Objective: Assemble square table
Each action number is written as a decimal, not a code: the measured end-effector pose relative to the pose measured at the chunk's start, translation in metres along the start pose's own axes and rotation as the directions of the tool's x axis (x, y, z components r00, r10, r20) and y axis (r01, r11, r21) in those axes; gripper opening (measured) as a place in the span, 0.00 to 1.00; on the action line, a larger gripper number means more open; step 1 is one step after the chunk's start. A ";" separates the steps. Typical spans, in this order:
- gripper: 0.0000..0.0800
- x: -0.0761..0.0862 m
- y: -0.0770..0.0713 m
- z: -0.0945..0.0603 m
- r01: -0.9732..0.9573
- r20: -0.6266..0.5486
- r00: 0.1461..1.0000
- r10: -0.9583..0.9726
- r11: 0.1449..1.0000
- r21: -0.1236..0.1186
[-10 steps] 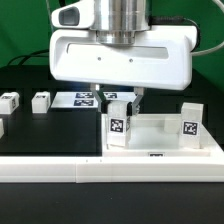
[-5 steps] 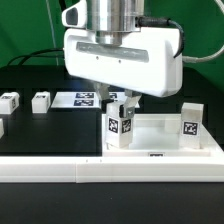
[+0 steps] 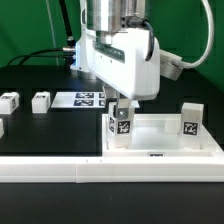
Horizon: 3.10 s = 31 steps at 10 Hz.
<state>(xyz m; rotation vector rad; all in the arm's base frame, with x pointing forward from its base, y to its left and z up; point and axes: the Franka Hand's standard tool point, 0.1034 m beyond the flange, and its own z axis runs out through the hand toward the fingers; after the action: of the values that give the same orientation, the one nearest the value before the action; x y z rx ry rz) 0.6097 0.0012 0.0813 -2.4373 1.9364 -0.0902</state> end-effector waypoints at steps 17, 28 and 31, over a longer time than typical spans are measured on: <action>0.81 -0.011 -0.003 0.002 0.871 -0.004 0.491 -0.871 0.491 0.017; 0.36 -0.007 -0.004 0.001 0.992 -0.012 0.130 -0.991 0.130 0.006; 0.36 -0.007 -0.004 0.001 0.979 -0.012 0.204 -0.979 0.204 0.008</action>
Offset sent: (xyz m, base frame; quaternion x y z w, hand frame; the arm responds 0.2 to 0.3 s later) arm 0.0000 0.0000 0.0000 0.0000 0.0000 0.0000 1.0000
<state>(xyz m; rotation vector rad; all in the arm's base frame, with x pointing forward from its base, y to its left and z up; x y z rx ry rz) 0.6121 0.0087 0.0802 -3.1464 -0.0361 -0.1170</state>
